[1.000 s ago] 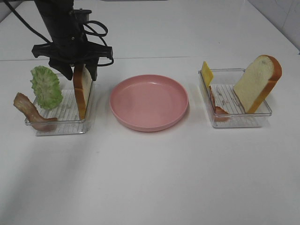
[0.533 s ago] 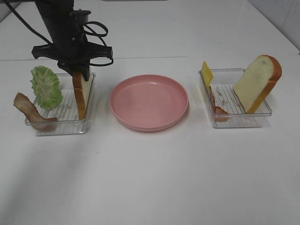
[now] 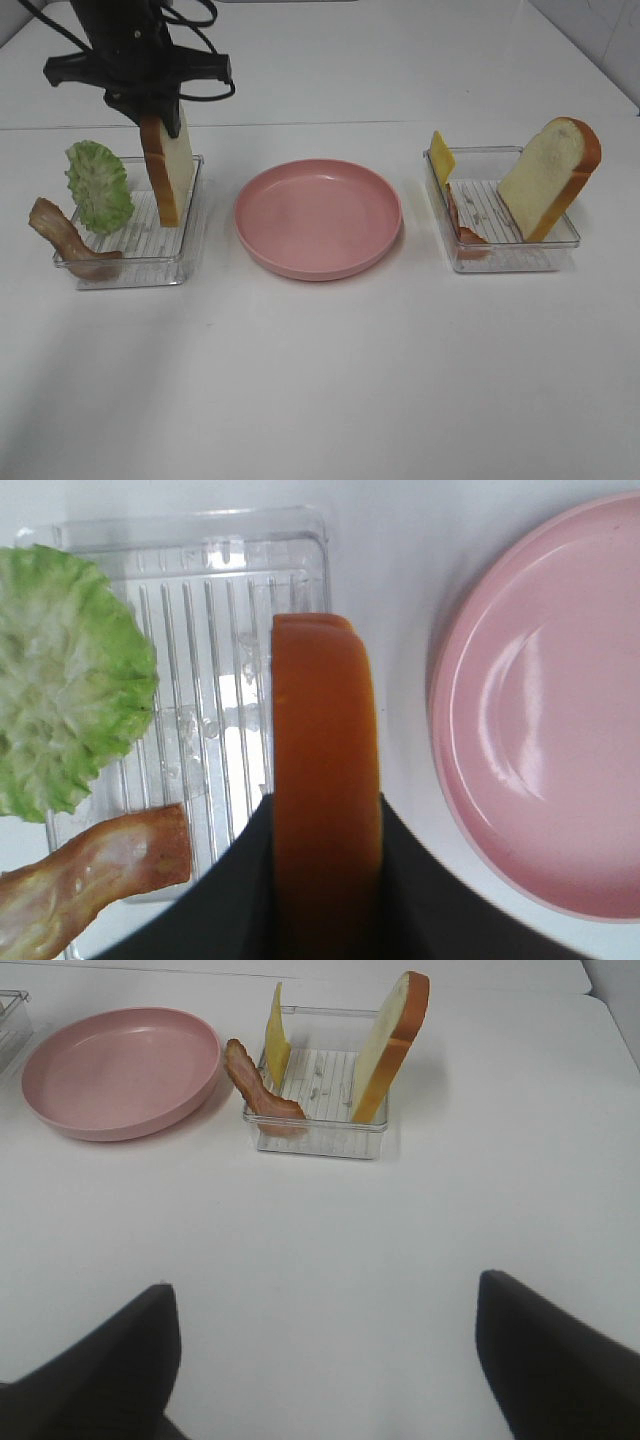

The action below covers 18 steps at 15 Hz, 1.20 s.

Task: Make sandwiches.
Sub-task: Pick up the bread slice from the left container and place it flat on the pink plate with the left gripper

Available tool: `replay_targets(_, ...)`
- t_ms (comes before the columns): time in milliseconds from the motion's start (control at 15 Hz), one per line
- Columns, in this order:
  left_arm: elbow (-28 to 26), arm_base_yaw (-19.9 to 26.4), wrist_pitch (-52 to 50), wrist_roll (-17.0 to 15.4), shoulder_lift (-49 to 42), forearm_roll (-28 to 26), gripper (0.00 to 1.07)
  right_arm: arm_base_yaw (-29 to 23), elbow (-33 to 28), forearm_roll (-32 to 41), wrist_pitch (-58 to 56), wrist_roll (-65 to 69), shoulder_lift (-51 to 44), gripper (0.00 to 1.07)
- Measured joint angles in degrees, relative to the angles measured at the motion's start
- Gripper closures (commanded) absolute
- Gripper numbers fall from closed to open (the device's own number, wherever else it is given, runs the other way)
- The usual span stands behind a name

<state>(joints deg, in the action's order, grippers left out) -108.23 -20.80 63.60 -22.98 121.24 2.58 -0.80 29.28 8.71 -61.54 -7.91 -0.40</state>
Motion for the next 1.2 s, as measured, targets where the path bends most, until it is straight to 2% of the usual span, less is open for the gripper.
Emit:
replay_targets(200, -3.21, 0.06, 1.49, 4.07, -2.86, -3.78, 1.07, 0.0, 0.0, 0.0, 0.0, 0.0, 0.0, 0.31)
replay_targets(533, -5.33, 0.17, -5.56, 16.96, -2.64, -23.66, 1.07, 0.0, 0.0, 0.0, 0.0, 0.0, 0.0, 0.31)
replay_targets(733, -5.39, 0.17, -7.28, 21.37, 1.38, -31.68, 1.07, 0.0, 0.0, 0.0, 0.0, 0.0, 0.0, 0.31)
replay_targets(933, -5.39, 0.17, -8.71, 27.5, 7.39, -40.85, 1.07, 0.0, 0.0, 0.0, 0.0, 0.0, 0.0, 0.31)
replay_targets(1067, -5.39, 0.17, -8.88, 30.31, 10.83, -45.89, 1.07, 0.0, 0.0, 0.0, 0.0, 0.0, 0.0, 0.31)
replay_targets(1200, -5.39, 0.17, -9.4, 31.57, 12.61, -48.36, 1.07, 0.0, 0.0, 0.0, 0.0, 0.0, 0.0, 0.31)
